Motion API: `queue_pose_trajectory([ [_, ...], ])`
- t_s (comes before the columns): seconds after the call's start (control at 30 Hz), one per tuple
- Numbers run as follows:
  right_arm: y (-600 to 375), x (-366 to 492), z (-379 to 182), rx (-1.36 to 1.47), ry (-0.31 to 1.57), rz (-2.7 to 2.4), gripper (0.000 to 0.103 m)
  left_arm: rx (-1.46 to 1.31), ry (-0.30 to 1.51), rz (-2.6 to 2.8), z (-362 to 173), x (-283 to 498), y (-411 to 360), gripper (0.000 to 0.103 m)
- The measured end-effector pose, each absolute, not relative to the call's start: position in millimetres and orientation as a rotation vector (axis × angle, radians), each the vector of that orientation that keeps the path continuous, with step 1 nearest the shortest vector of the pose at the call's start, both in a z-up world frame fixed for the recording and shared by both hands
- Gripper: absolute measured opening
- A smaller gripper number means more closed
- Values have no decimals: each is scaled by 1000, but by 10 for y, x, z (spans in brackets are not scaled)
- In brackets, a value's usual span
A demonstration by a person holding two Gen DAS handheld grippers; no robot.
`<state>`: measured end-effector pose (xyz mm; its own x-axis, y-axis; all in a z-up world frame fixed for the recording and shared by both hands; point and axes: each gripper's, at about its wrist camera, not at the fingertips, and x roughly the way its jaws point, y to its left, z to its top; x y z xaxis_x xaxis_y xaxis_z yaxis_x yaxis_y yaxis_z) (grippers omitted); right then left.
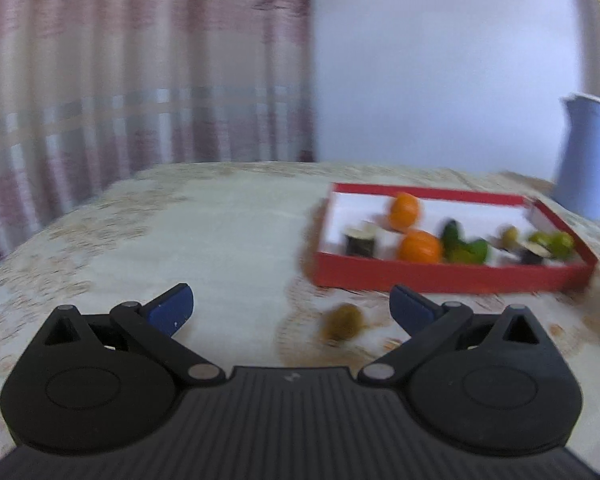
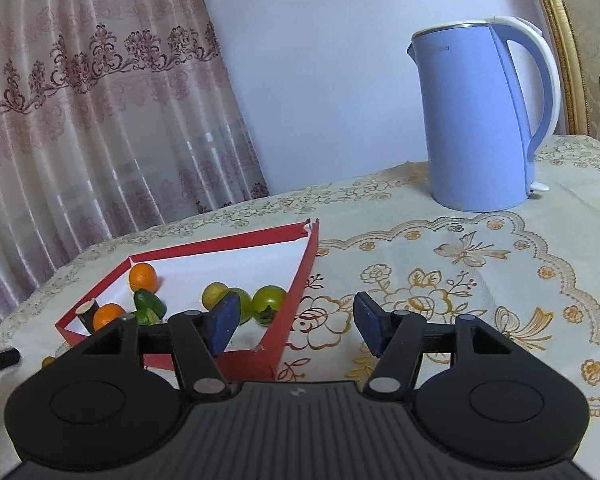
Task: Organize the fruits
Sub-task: 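Move the left gripper to the brownish round fruit and close on it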
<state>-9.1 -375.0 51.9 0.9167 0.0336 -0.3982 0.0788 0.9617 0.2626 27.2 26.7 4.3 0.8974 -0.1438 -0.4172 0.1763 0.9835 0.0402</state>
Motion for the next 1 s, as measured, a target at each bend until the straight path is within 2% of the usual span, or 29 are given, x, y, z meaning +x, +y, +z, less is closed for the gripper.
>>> queue_pose_trajectory([
  [0.3, -3781, -168, 557, 327, 385, 28, 62, 144, 485, -252, -36, 373, 121, 101],
  [0.33, -3785, -167, 556, 334, 386, 37, 62, 149, 490, -254, -40, 391, 112, 97],
  [0.37, -3786, -166, 555, 341, 389, 46, 62, 153, 497, -258, -45, 408, 102, 88],
  [0.4, -3785, -170, 556, 347, 390, 53, 62, 159, 511, -265, -53, 429, 93, 84],
  [0.7, -3734, -204, 588, 361, 385, 112, 62, 235, 529, -313, -66, 594, -24, 79],
  [0.87, -3709, -213, 592, 367, 388, 142, 62, 259, 579, -327, -143, 763, -74, 57],
  [1.0, -3714, -205, 586, 376, 394, 161, 62, 230, 614, -346, -177, 825, -34, 53],
])
